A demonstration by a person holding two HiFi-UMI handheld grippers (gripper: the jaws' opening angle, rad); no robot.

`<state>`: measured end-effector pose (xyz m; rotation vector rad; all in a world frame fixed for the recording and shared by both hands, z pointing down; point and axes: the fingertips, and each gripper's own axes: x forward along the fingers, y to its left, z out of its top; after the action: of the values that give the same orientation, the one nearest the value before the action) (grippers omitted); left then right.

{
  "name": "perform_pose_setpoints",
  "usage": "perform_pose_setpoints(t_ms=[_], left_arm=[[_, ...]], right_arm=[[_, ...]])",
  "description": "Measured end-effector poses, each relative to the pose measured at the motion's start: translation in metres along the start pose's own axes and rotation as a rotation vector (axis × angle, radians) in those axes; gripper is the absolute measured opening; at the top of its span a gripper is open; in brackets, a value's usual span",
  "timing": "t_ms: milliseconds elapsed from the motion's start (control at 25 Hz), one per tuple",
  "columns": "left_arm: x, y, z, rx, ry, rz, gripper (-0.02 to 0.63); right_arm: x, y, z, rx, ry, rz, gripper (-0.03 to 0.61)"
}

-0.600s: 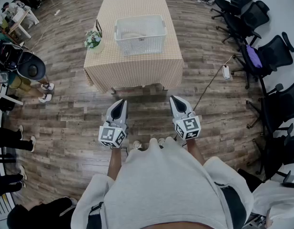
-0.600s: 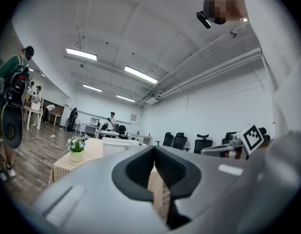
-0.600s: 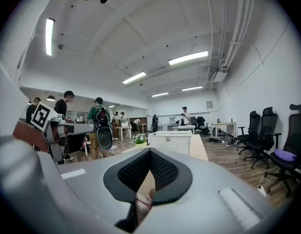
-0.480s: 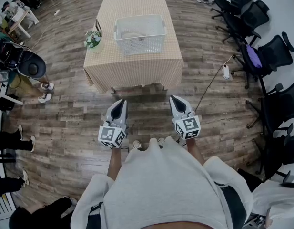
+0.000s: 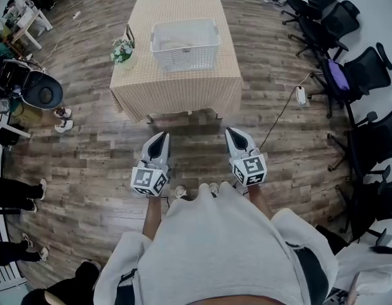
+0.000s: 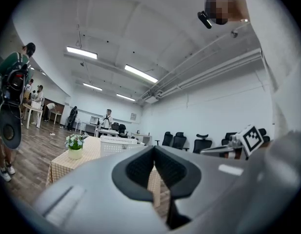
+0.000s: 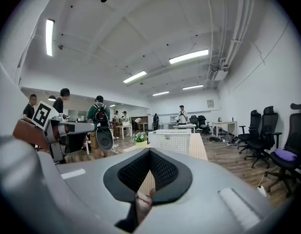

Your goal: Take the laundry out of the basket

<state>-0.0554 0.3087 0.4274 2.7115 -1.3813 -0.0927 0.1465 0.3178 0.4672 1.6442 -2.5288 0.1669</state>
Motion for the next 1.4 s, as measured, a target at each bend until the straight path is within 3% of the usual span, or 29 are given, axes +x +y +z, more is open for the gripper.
perform_pose_setpoints(t_ms=[240,680,1040,1400], left_arm=[[0.004,-0.014,-0.001,0.005,-0.002,0.019,0.009],[0.008,-0.043,-0.015,0.006,0.014,0.075,0.009],[0.041,-0.039,-0.020,0.012,0.010,0.080,0.009],[0.083,-0.002,-0.018,0.000,-0.008,0.082,0.009]], right_arm=[[-0.010,-0.007,0.004,0.083,-0.055,0.066,-0.002],[-0.028,-0.039,-0.018,0.061,-0.006,0.080,0.000],[-0.013,-0.061,-0.031,0.056,0.020,0.083,-0.001],[0.039,-0.082,-0.016,0.033,0.011,0.079,-0.001]])
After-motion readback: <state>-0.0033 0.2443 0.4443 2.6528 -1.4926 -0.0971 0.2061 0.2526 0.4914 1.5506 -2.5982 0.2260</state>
